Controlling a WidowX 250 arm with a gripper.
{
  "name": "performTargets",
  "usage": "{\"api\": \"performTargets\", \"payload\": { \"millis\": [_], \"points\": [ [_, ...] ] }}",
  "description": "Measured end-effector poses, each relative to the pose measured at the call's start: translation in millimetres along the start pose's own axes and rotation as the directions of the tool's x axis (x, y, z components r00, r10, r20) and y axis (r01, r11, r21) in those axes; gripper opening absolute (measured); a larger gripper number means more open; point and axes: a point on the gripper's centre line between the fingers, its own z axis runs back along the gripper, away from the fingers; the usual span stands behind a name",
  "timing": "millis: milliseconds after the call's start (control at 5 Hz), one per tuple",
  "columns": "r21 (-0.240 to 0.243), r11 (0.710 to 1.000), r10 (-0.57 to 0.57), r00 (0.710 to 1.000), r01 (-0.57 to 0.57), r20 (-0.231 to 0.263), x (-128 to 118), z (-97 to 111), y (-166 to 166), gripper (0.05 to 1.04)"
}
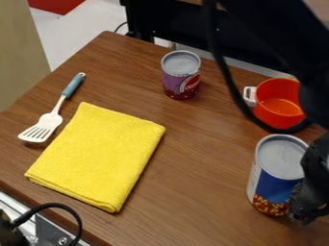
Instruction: Move the can beside the yellow cloth and spatula
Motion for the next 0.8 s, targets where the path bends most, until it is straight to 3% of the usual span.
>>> {"api": "performTargets", "payload": {
  "millis": [200, 400, 600, 800],
  "points": [
    [0.078, 0.997, 0.010, 0.998, -0.005, -0.066, 3.5, -9.1, -2.2, 0.997],
    [0.125, 0.991, 0.062, 0.994, -0.051, -0.091, 14.9, -9.2, -2.4, 0.997],
    [0.185, 0.982, 0.070, 0.985, -0.040, -0.156, 24.6, -10.1, 4.2, 0.997],
    [0.181, 0.983, 0.068, 0.981, -0.035, -0.180, 35.0, -3.4, 5.2, 0.997]
  ]
}}
